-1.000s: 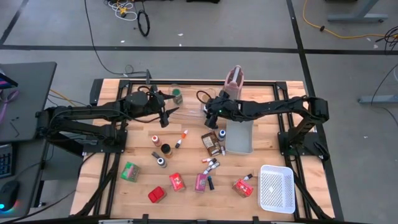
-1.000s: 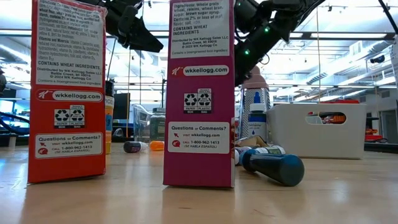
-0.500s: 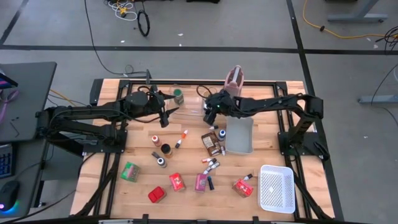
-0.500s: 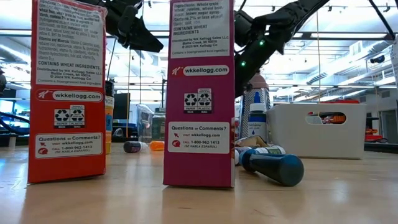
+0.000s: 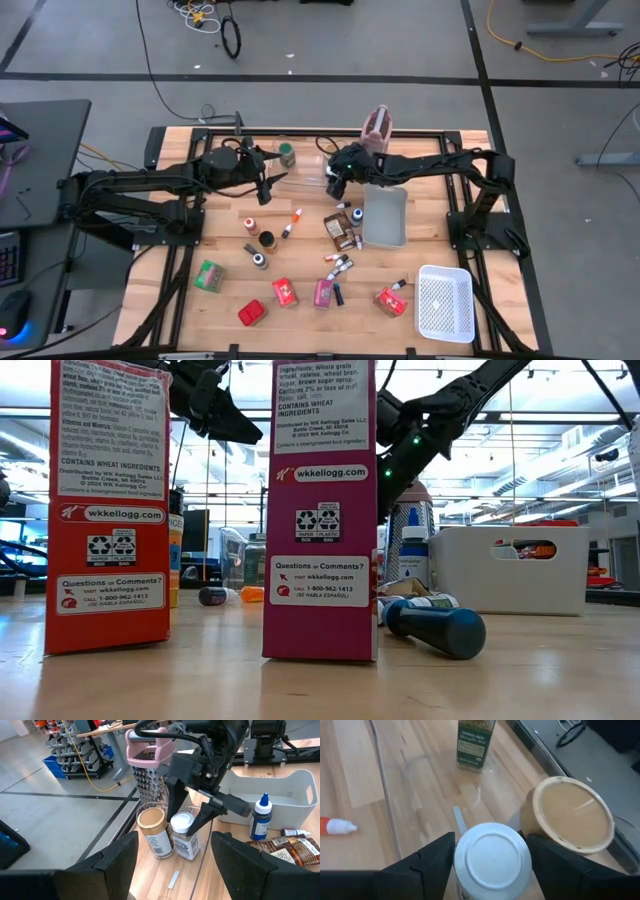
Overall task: Pick & Place Kitchen Items
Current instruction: Put the white seasoning bottle into the transparent bin, then put the black seasoning bottle into the transparent bin
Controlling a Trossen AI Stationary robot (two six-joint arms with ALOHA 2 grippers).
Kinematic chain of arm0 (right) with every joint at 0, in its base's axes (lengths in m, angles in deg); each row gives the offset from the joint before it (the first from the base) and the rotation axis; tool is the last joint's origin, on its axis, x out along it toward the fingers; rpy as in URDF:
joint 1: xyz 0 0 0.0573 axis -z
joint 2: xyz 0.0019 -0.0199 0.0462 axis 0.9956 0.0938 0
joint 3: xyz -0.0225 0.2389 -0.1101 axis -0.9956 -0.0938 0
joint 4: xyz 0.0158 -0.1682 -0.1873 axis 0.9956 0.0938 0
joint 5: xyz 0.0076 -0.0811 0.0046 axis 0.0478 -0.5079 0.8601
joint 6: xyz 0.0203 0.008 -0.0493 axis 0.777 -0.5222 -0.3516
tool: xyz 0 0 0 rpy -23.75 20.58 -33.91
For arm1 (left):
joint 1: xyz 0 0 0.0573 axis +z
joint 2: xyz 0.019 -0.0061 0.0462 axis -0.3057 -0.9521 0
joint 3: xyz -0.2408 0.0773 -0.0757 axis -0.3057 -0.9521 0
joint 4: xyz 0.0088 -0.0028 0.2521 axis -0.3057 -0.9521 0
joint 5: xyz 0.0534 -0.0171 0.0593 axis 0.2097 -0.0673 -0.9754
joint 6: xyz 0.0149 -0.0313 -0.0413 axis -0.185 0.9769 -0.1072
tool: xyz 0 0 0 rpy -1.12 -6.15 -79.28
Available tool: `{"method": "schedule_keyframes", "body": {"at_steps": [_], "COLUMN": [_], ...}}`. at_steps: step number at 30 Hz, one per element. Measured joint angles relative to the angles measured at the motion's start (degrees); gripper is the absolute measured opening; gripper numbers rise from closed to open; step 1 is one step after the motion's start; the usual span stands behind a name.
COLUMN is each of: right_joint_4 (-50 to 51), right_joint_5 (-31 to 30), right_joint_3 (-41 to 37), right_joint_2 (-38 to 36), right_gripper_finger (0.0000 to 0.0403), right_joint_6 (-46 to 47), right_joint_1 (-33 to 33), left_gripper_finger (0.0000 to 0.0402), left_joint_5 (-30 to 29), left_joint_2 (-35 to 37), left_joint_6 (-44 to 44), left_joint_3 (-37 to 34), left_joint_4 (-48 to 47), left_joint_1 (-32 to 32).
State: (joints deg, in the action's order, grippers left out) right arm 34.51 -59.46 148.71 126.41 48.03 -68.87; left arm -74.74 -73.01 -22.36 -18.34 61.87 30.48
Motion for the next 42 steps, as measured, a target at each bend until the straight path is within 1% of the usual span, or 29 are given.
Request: {"method": "schedule_keyframes", "body": {"at_steps": [5,8,11,15,17,19,20,22,24,28,30,32,35,37,40,42], "right_joint_4": [-2.0,-2.5,-3.4,-5.1,-5.4,-5.4,-5.4,-5.5,-5.5,-5.7,-5.7,-5.7,-6.2,-6.9,-7.2,-7.5], "right_joint_5": [0.1,0.2,0.1,0.3,0.7,0.6,0.6,0.6,0.6,0.6,0.6,0.6,0.6,0.6,0.6,0.6], "right_joint_3": [-0.1,-0.1,-0.1,-0.1,-0.1,-0.1,-0.1,-0.1,-0.1,-0.1,-0.1,-0.1,-0.1,-0.1,-0.1,-0.1], "right_joint_2": [-0.1,-1.3,-2.7,-4.0,-4.1,-4.1,-4.1,-4.1,-4.1,-4.1,-4.1,-4.1,-4.1,-4.1,-4.1,-4.1], "right_gripper_finger": [0.0279,0.0280,0.0276,0.0269,0.0266,0.0263,0.0263,0.0263,0.0263,0.0263,0.0263,0.0263,0.0263,0.0263,0.0263,0.0263], "right_joint_6": [-0.3,-1.0,-2.4,-1.8,-1.7,-2.0,-2.2,-2.9,-3.2,-3.0,-3.0,-3.0,-3.0,-3.0,-3.1,-3.1], "right_joint_1": [-0.4,-1.0,-1.8,-3.0,-3.6,-4.2,-4.5,-5.0,-5.5,-6.4,-6.9,-7.5,-8.4,-8.8,-9.3,-9.5], "left_gripper_finger": [0.0261,0.0261,0.0261,0.0261,0.0261,0.0261,0.0261,0.0261,0.0261,0.0261,0.0261,0.0261,0.0261,0.0261,0.0260,0.0260], "left_joint_5": [0.1,2.0,8.8,23.6,29.5,32.5,32.8,32.5,30.7,21.9,17.8,15.0,12.5,11.8,11.5,10.9], "left_joint_2": [0.0,0.0,0.0,0.0,0.0,0.0,0.0,0.0,0.0,0.0,0.0,0.0,-1.4,-2.2,-5.2,-7.7], "left_joint_6": [0.1,0.9,1.9,1.9,2.1,2.3,2.5,3.2,2.0,0.2,1.2,3.4,7.5,10.2,14.1,15.2], "left_joint_3": [0.0,0.0,0.0,0.0,0.0,0.0,0.0,0.0,0.0,0.0,0.0,0.0,0.0,0.0,0.1,0.0], "left_joint_4": [-0.2,-0.3,-1.7,-5.2,-7.3,-9.0,-9.4,-9.4,-9.6,-10.6,-11.8,-13.8,-16.3,-18.7,-19.3,-19.8], "left_joint_1": [0.0,0.0,0.0,-0.5,-1.6,-3.4,-4.4,-6.9,-9.9,-16.1,-18.6,-20.5,-22.7,-23.7,-24.8,-25.6]}}
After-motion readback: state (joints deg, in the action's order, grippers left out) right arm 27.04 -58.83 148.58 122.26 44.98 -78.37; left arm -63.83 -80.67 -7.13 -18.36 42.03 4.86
